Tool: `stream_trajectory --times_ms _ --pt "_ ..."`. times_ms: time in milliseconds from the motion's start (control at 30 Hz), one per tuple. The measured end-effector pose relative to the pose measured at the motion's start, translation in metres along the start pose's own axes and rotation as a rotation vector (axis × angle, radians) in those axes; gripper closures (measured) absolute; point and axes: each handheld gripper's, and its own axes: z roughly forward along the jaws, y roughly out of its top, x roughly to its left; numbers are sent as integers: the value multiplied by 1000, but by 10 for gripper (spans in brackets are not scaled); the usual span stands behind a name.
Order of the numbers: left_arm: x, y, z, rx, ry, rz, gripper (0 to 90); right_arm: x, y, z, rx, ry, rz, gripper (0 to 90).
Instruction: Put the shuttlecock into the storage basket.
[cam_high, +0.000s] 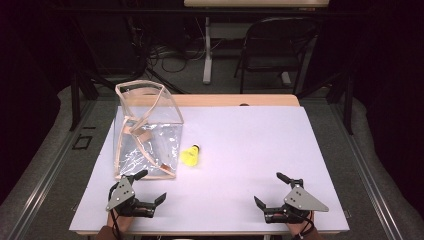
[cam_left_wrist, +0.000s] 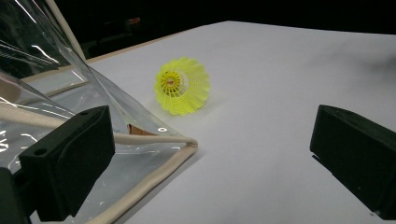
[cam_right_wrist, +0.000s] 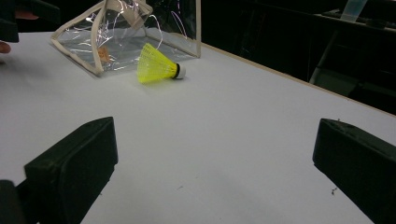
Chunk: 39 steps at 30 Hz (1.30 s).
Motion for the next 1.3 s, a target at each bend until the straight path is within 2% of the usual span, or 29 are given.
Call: stream_trajectory --times_ms 233,267,433,467,633,767,1000,1300 --pt "1 3 3 -5 -7 -12 1 -2 -2 1 4 7 11 0" --pt "2 4 4 -8 -19 -19 2 -3 -2 0 3 9 9 0" --pt "3 7 6 -1 -19 -9 2 -2 -2 1 3 13 12 0" --pt "5 9 6 -10 -34 -12 2 -2 -2 1 5 13 8 0" --pt "8 13 7 -16 -19 -6 2 0 -1 2 9 14 0 0" --pt "10 18 11 -3 -15 -6 2 0 -1 3 20 17 -7 0" --pt "10 30 20 29 -14 20 1 1 -1 4 26 22 -10 0" --pt "10 39 28 34 -26 38 1 1 -1 4 26 28 -15 0"
